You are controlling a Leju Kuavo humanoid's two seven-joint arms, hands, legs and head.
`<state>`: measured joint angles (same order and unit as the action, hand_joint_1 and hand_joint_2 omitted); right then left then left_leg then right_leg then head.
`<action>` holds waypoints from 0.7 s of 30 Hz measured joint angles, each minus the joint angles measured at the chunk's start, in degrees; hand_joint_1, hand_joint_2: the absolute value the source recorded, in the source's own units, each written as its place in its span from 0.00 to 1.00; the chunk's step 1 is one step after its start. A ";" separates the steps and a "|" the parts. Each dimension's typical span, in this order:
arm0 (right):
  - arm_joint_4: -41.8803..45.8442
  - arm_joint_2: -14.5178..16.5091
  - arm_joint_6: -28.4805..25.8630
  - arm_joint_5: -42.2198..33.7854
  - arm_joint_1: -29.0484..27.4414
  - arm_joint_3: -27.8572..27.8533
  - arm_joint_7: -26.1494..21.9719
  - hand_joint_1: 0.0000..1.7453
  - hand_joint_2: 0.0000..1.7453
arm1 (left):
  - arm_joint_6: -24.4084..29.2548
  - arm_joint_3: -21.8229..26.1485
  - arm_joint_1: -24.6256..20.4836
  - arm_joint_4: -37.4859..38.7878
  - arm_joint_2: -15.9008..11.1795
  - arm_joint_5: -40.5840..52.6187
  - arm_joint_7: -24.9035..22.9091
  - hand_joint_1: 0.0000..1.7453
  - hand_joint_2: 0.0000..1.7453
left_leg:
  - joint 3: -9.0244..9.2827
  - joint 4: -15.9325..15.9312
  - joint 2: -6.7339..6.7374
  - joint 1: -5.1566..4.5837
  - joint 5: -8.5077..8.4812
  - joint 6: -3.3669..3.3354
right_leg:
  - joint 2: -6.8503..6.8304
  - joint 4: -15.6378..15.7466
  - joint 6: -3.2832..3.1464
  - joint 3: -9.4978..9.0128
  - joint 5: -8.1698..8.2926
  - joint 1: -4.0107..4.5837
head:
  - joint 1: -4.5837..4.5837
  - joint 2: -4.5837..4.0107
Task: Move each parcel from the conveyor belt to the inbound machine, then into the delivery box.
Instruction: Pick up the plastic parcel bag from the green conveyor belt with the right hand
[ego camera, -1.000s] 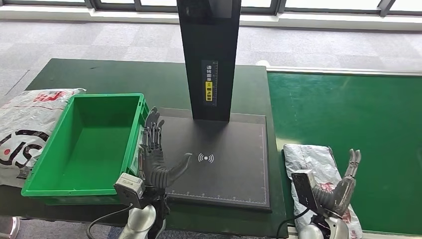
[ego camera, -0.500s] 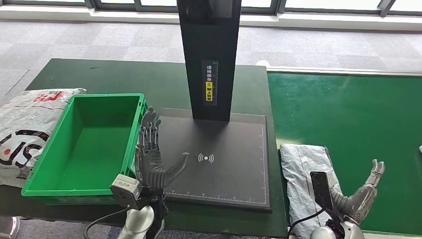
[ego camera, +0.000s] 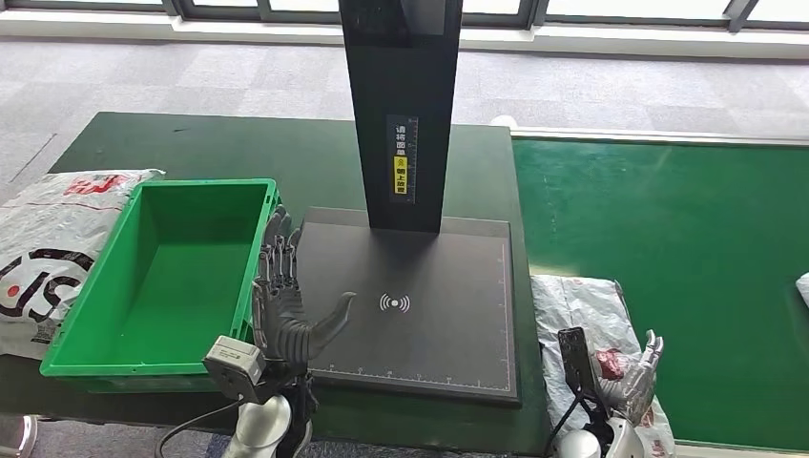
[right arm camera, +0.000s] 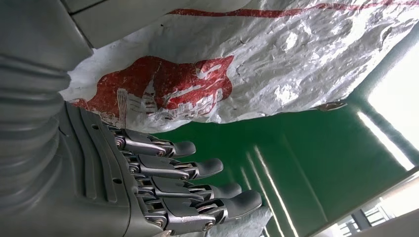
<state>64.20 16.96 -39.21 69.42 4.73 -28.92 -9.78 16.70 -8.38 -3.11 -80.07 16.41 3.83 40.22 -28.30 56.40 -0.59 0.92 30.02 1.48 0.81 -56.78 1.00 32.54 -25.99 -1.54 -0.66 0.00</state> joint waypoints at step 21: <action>-3.40 -0.14 0.03 0.03 0.89 0.00 0.14 0.00 1.00 | -0.01 0.69 0.20 -0.19 0.01 -0.01 0.00 0.00 1.00 | 0.01 0.00 0.00 -0.01 0.00 0.00 | 0.00 0.00 0.00 0.00 0.00 0.00 | -0.02 0.00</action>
<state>60.79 16.82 -39.18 69.45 5.63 -28.92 -9.64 16.70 -7.69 -2.90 -80.25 16.42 3.81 40.22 -28.29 56.41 -0.58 0.92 30.02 1.47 0.81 -56.77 1.00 32.54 -25.99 -1.55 -0.67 0.00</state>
